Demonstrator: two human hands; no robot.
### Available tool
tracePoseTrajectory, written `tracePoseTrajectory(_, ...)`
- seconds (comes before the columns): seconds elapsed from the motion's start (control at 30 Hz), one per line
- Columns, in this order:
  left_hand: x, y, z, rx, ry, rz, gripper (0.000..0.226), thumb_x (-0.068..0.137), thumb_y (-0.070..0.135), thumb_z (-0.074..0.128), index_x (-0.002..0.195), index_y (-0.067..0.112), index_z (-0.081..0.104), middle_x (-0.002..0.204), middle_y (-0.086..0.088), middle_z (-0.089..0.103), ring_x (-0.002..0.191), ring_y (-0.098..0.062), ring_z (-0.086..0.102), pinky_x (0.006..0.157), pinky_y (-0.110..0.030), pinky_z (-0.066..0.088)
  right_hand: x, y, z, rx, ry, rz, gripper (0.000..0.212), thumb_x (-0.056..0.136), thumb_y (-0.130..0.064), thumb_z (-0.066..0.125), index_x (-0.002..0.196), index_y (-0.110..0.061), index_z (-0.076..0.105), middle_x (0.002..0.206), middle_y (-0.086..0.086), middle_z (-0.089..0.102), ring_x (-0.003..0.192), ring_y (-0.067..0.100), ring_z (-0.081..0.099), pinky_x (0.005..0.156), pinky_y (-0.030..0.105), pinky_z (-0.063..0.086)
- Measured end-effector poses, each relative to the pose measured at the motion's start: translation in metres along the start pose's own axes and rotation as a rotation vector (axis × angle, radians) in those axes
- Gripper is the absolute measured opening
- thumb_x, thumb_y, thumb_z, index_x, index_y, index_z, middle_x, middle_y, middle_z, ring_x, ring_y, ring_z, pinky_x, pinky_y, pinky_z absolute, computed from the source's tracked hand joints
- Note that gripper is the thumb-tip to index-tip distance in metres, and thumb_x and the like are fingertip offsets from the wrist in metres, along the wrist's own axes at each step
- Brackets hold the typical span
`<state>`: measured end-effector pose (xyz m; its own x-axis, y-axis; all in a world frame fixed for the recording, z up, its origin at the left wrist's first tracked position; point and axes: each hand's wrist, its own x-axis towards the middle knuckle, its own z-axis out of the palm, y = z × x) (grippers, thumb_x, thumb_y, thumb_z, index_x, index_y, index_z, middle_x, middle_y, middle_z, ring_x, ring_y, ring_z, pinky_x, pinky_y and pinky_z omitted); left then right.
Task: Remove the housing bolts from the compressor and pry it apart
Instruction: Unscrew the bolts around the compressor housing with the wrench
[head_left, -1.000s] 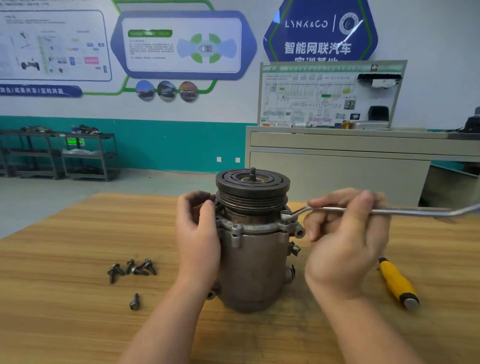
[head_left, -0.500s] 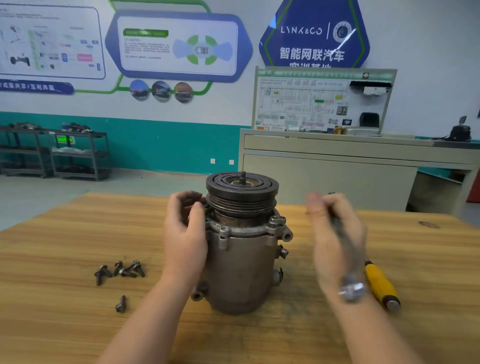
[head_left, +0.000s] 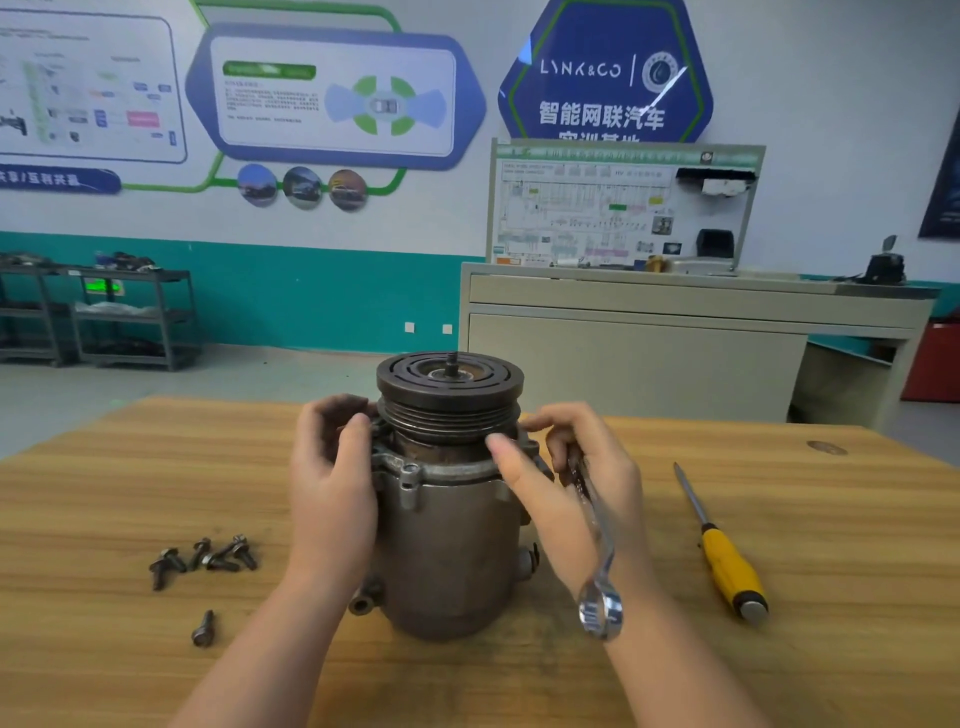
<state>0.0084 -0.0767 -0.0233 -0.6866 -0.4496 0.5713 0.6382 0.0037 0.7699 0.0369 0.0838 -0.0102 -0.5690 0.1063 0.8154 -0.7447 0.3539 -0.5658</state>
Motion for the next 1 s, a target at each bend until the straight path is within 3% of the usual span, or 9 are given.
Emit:
tracePoseTrajectory(0.2, -0.0005, 0.0007, -0.0001, 0.002, 0.0, -0.011, 0.014, 0.099, 0.007, 0.045, 0.106, 0.008, 0.056, 0.095, 0.0, 0.062, 0.083, -0.002, 0.059, 0.074, -0.012, 0.048, 0.0, 0.0021, 0.0014, -0.078, 0.019, -0.118, 0.005, 0.078, -0.018, 0.068, 0.077, -0.022, 0.066, 0.066, -0.018, 0.048, 0.068, 0.002, 0.052, 0.06, 0.006, 0.037)
tracePoseTrajectory(0.3, -0.0005, 0.001, -0.0001, -0.006, 0.004, -0.017, 0.014, 0.099, 0.007, 0.045, 0.106, 0.007, 0.056, 0.095, -0.001, 0.062, 0.084, -0.004, 0.059, 0.074, -0.013, 0.048, -0.0004, 0.0041, 0.0005, -0.073, 0.01, -0.05, 0.017, 0.078, -0.03, 0.078, 0.076, -0.024, 0.063, 0.064, -0.012, 0.048, 0.068, 0.006, 0.052, 0.059, 0.012, 0.042)
tracePoseTrajectory(0.37, -0.0005, 0.0014, 0.0002, -0.005, 0.005, -0.018, 0.013, 0.099, 0.007, 0.045, 0.105, 0.009, 0.057, 0.095, -0.001, 0.062, 0.086, -0.005, 0.059, 0.076, -0.014, 0.048, 0.0003, 0.0048, 0.0006, -0.106, 0.026, -0.044, 0.02, 0.075, -0.026, 0.081, 0.072, -0.021, 0.062, 0.062, -0.014, 0.046, 0.066, 0.004, 0.051, 0.059, 0.009, 0.039)
tracePoseTrajectory(0.5, -0.0007, 0.0017, 0.0, -0.002, 0.001, -0.018, 0.013, 0.099, 0.007, 0.045, 0.104, 0.011, 0.057, 0.095, 0.0, 0.062, 0.085, -0.004, 0.059, 0.076, -0.015, 0.048, -0.0007, 0.0051, 0.0025, -0.028, -0.03, -0.027, 0.007, 0.079, -0.019, 0.064, 0.073, -0.017, 0.068, 0.065, -0.008, 0.055, 0.066, 0.006, 0.054, 0.058, 0.009, 0.039)
tracePoseTrajectory(0.63, 0.0001, 0.0014, 0.0002, -0.003, 0.004, -0.014, 0.014, 0.098, 0.006, 0.045, 0.104, 0.009, 0.057, 0.093, 0.001, 0.062, 0.083, -0.001, 0.058, 0.075, -0.014, 0.048, -0.0002, 0.0064, 0.0005, 0.064, -0.052, 0.133, 0.012, 0.077, -0.036, 0.075, 0.078, -0.029, 0.065, 0.062, -0.006, 0.055, 0.062, 0.011, 0.058, 0.055, 0.026, 0.051)
tracePoseTrajectory(0.73, -0.0002, 0.0014, -0.0005, -0.002, 0.0, -0.016, 0.013, 0.098, 0.007, 0.045, 0.103, 0.011, 0.057, 0.094, 0.001, 0.062, 0.084, -0.003, 0.059, 0.075, -0.014, 0.048, 0.0001, 0.0059, 0.0019, 0.057, -0.048, 0.144, 0.017, 0.077, -0.024, 0.078, 0.076, -0.024, 0.062, 0.059, -0.003, 0.049, 0.061, 0.022, 0.057, 0.059, 0.042, 0.055)
tracePoseTrajectory(0.87, -0.0007, 0.0018, 0.0002, -0.006, 0.003, -0.021, 0.013, 0.099, 0.007, 0.045, 0.103, 0.01, 0.057, 0.094, 0.001, 0.062, 0.083, -0.001, 0.059, 0.073, -0.012, 0.048, -0.0015, 0.0042, 0.0001, 0.027, -0.064, 0.042, 0.006, 0.08, -0.024, 0.063, 0.079, -0.03, 0.064, 0.069, -0.004, 0.06, 0.064, 0.01, 0.06, 0.054, 0.017, 0.048)
tracePoseTrajectory(1.0, -0.0003, 0.0023, 0.0014, -0.015, 0.011, -0.018, 0.013, 0.098, 0.005, 0.045, 0.102, 0.01, 0.056, 0.093, 0.001, 0.062, 0.08, 0.001, 0.058, 0.073, -0.012, 0.047, -0.0015, 0.0052, 0.0015, 0.05, -0.032, 0.114, 0.019, 0.079, -0.024, 0.077, 0.079, -0.027, 0.058, 0.066, 0.002, 0.055, 0.06, 0.017, 0.06, 0.055, 0.031, 0.053)
